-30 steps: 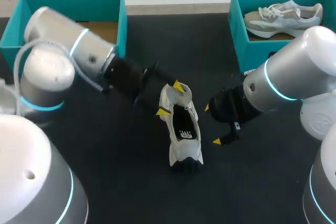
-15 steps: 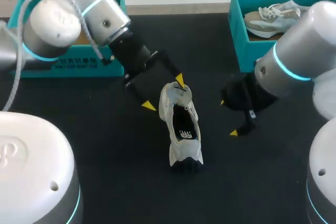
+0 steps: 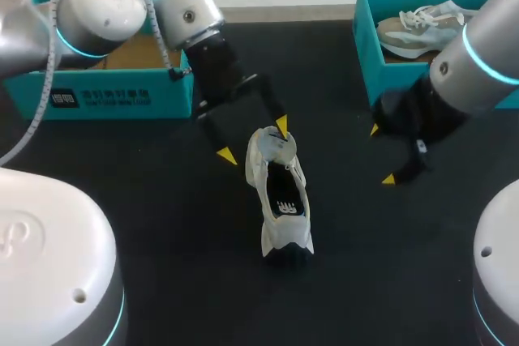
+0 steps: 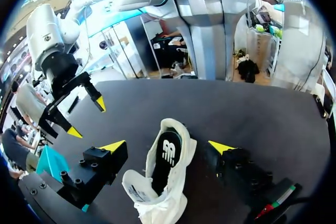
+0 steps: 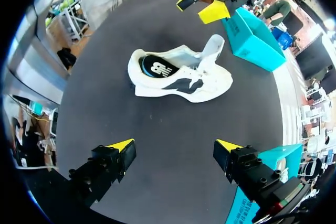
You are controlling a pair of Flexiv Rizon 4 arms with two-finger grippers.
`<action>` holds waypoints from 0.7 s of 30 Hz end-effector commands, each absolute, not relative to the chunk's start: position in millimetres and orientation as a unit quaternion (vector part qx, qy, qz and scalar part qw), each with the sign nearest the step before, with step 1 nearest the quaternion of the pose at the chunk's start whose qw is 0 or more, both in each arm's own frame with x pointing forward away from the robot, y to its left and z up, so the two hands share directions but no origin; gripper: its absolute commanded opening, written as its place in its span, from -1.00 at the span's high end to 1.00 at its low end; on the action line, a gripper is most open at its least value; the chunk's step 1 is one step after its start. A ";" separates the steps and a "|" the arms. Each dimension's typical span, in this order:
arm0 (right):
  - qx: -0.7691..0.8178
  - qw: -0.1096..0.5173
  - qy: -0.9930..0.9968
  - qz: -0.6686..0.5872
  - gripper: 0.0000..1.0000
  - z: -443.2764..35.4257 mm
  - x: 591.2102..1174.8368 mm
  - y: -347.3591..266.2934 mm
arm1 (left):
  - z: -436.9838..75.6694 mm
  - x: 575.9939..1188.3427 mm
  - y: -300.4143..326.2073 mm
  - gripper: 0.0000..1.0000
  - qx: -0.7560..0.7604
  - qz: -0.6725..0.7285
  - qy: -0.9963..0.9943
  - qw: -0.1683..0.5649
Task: Take the shoe out of the shoebox, open the shoe tongue, remove and reinsert the insole, then place the shoe into the shoebox
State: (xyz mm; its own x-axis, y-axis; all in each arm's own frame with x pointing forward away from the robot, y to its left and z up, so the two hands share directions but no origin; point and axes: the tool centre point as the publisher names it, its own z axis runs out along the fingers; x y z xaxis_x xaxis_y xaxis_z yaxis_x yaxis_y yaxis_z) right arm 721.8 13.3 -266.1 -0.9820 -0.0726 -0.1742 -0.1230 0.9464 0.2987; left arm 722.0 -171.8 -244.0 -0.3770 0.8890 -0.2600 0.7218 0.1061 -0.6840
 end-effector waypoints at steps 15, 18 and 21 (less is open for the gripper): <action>-0.041 0.085 0.987 0.127 -1.00 -220.8 717.3 2.5 | -238.9 732.4 -176.4 0.04 -0.545 0.310 -0.765 0.148; -0.041 0.085 0.987 0.127 -1.00 -220.8 717.3 2.5 | -237.4 730.2 -175.0 1.00 -0.557 0.281 -0.766 0.155; -0.041 0.085 0.987 0.127 -1.00 -220.8 717.3 2.5 | -234.2 727.3 -172.8 1.00 -0.581 0.269 -0.754 0.147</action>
